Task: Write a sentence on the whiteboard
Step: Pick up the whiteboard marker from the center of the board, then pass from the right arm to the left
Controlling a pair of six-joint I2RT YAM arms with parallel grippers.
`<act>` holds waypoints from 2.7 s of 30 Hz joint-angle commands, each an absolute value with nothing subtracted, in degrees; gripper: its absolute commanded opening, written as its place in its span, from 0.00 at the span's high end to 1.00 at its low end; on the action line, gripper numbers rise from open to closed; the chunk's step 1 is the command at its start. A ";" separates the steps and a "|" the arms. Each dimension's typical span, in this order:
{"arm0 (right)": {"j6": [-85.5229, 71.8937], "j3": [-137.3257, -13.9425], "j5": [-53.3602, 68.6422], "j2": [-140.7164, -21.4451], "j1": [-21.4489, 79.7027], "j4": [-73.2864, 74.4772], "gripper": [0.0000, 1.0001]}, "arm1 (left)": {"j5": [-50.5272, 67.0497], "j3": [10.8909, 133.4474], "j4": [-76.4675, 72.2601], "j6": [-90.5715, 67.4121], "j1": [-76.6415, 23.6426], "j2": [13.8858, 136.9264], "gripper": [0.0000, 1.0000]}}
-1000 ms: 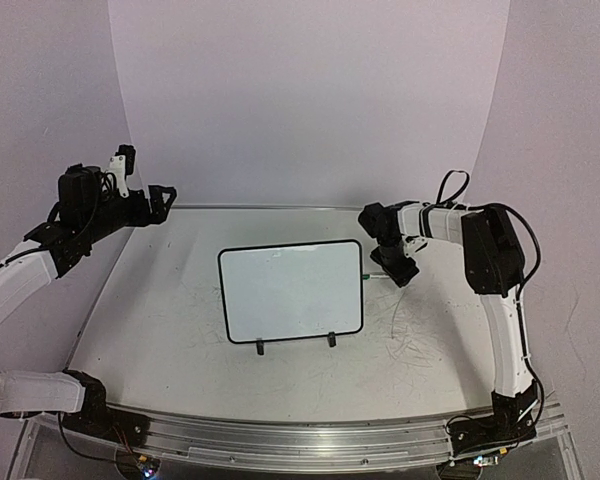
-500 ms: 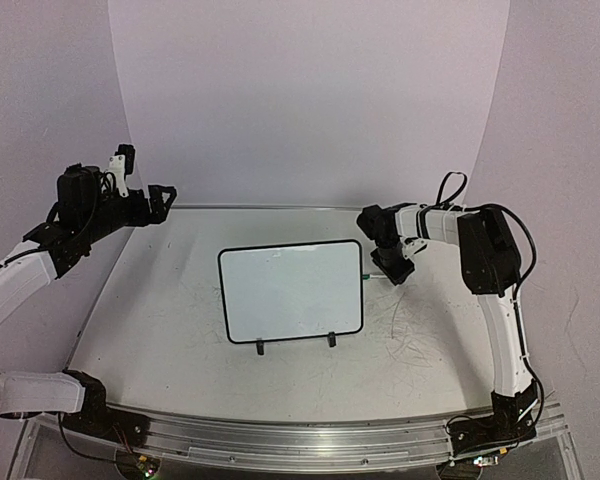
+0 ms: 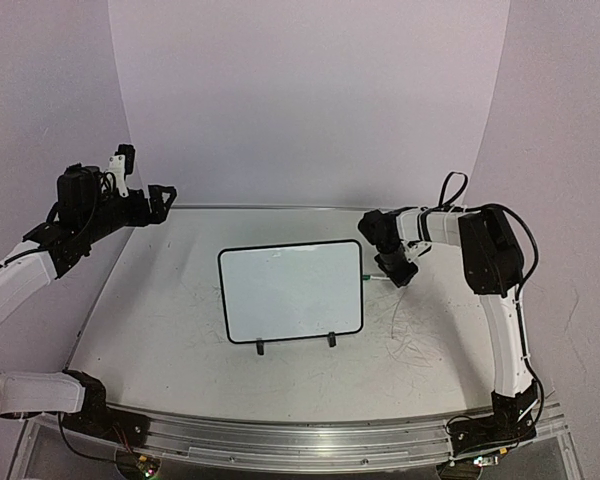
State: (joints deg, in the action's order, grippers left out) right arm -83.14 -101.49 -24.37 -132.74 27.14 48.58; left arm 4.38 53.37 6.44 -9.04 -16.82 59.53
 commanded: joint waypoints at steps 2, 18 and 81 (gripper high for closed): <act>-80.26 -98.96 -25.41 -128.86 26.98 47.09 0.66 | 4.95 53.92 4.55 -9.56 -16.61 58.02 0.01; -85.56 -92.15 -26.32 -120.98 23.38 43.05 0.99 | 4.72 53.87 4.57 -9.49 -16.61 58.10 0.01; -37.39 -50.85 8.08 -68.62 43.75 -29.77 1.00 | 16.93 73.84 -14.24 -33.61 -61.07 97.09 0.47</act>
